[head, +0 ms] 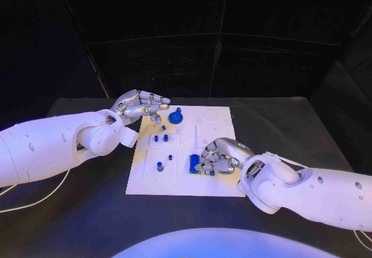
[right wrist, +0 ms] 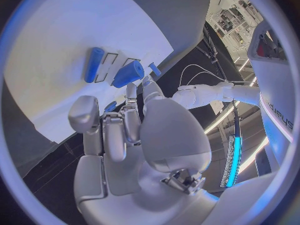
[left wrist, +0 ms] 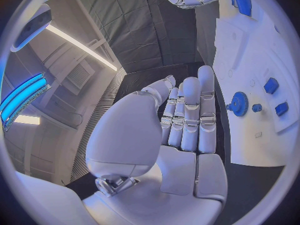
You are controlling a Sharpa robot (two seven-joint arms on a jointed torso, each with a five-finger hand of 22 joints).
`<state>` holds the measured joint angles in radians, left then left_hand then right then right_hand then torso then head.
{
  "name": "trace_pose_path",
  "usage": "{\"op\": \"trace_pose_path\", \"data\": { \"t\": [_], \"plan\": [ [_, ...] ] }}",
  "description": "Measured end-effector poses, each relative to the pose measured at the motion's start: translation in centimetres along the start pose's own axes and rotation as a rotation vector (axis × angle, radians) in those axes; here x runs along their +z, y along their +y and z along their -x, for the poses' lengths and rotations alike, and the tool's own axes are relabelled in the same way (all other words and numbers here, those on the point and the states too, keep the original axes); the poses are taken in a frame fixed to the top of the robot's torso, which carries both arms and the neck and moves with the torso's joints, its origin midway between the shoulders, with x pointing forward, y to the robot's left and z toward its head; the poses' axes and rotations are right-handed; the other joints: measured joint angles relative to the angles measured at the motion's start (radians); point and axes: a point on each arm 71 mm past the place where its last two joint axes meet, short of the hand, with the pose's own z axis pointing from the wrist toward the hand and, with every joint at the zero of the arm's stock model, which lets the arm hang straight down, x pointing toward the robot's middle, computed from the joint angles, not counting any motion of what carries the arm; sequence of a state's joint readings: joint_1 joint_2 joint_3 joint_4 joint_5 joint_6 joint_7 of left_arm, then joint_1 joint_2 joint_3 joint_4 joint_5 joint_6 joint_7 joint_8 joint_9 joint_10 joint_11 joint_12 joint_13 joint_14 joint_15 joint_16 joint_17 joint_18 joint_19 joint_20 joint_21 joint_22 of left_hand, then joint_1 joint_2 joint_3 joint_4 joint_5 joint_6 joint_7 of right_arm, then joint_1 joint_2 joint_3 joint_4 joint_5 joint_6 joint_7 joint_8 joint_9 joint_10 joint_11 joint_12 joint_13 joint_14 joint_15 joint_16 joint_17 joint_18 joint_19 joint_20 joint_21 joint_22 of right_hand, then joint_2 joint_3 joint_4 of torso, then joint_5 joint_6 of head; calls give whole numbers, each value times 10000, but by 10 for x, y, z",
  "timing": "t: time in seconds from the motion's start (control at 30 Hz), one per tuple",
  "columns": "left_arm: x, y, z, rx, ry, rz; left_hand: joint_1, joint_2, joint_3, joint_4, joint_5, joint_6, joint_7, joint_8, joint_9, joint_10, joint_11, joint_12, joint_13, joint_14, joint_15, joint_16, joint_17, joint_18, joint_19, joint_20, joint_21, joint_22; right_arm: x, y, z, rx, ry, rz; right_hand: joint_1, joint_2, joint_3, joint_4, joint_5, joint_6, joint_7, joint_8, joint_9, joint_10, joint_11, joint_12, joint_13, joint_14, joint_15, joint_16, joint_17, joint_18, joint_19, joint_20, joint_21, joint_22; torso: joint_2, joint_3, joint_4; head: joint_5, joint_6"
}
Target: Assemble the parts on the task board
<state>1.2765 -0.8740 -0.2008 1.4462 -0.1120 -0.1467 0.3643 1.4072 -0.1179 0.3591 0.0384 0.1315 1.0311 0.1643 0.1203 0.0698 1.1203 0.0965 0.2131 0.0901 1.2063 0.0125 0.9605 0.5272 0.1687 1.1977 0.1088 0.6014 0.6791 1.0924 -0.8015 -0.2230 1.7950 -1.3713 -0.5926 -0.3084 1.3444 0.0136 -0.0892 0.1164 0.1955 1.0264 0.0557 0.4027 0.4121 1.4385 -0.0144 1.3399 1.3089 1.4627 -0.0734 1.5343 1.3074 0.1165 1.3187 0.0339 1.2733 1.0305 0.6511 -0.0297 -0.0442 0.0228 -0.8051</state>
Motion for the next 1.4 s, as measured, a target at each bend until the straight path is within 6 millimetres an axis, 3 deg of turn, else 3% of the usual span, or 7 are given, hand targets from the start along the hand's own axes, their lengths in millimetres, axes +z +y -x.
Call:
{"op": "trace_pose_path", "data": {
  "t": [0.6,1.4],
  "plan": [
    [-1,0,0,-9,3,6,0,0,0,0,0,0,0,0,0,0,0,0,0,0,0,0,1,0,0,0,0,1,10,4,-3,-262,-319,-114,216,211,215,-104,-1,107,-107,0,1,0,-1,117,83,41,-35,49,-1,-1,36,-36,77,115,-2,4,-14,62,-114],
    [-1,0,0,-10,1,14,0,0,0,0,0,0,0,0,0,0,0,0,0,0,0,0,2,0,0,0,0,2,11,-1,-3,-631,-145,-393,546,93,457,-408,-118,161,-160,66,30,0,-1,219,178,42,-107,48,5,0,73,-72,76,132,-17,-2,-13,37,-142]
  ]
}}
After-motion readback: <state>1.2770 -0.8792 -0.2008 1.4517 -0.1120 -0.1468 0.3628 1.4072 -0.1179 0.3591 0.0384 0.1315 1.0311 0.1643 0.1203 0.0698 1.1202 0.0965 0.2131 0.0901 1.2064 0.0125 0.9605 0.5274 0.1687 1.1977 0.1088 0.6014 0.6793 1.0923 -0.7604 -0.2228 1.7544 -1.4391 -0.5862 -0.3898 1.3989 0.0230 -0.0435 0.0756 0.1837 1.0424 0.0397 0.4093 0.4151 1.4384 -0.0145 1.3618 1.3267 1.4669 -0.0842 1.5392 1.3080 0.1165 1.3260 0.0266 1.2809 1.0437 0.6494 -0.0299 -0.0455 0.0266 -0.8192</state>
